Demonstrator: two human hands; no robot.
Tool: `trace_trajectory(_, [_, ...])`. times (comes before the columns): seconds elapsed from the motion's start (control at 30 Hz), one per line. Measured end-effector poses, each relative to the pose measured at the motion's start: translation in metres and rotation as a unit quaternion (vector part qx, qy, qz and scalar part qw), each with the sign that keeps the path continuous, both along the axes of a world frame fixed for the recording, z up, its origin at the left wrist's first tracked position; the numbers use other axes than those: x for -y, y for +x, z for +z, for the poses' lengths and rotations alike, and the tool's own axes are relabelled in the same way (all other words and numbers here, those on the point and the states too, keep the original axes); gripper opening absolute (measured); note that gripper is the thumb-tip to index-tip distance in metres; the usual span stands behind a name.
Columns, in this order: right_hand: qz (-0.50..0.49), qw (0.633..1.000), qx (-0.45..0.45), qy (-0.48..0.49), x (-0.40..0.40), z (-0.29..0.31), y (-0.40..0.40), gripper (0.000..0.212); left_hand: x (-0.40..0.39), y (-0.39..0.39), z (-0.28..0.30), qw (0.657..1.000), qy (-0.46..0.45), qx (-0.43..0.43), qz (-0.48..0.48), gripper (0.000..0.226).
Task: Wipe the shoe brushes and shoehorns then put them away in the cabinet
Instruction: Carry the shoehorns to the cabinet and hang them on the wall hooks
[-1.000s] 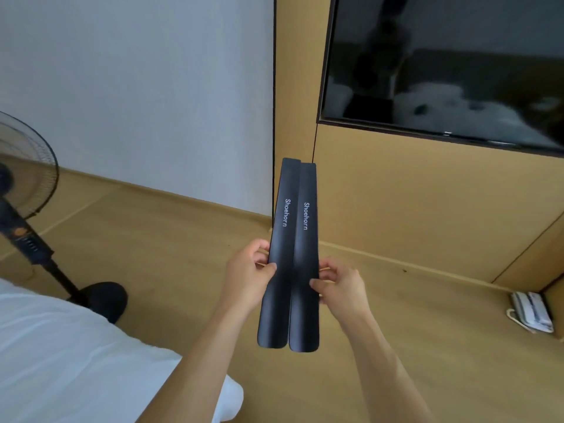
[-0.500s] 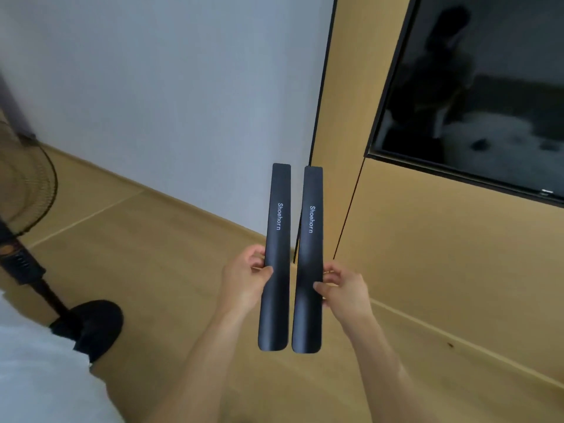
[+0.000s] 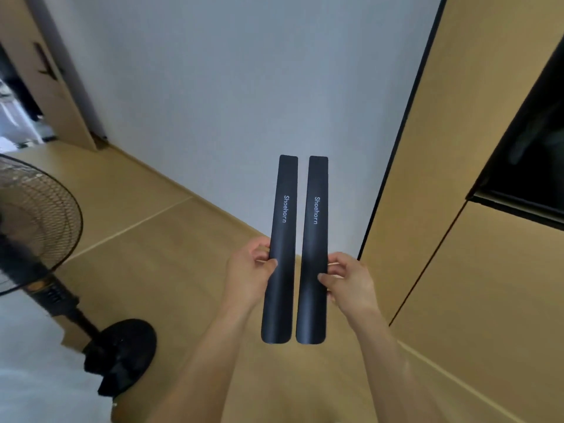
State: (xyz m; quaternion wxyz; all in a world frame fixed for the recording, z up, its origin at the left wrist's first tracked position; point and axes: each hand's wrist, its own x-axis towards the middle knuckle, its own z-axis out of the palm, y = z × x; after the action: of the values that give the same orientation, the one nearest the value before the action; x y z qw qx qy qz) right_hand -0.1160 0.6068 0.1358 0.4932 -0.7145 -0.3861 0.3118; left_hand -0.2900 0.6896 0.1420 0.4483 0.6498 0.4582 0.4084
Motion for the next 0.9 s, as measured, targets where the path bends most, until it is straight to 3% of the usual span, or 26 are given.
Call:
trace_trajectory(0.23, [0.099, 0.995, -0.008, 0.011, -0.157, -0.003, 0.028, 0.031, -0.122, 0.017, -0.004, 0.993, -0.012, 0.007, 0.113, 0.043])
trace_trajectory(0.5, [0.218, 0.976, -0.005, 0.021, -0.341, 0.022, 0.061, 0.029, -0.259, 0.043, 0.032, 0.977, 0.006, -0.011, 0.212, 0.032])
trace_trajectory(0.9, [0.325, 0.945, 0.024, 0.021, -0.548, 0.005, 0.019, 0.032, -0.422, 0.008, 0.014, 0.943, -0.006, -0.012, 0.332, 0.028])
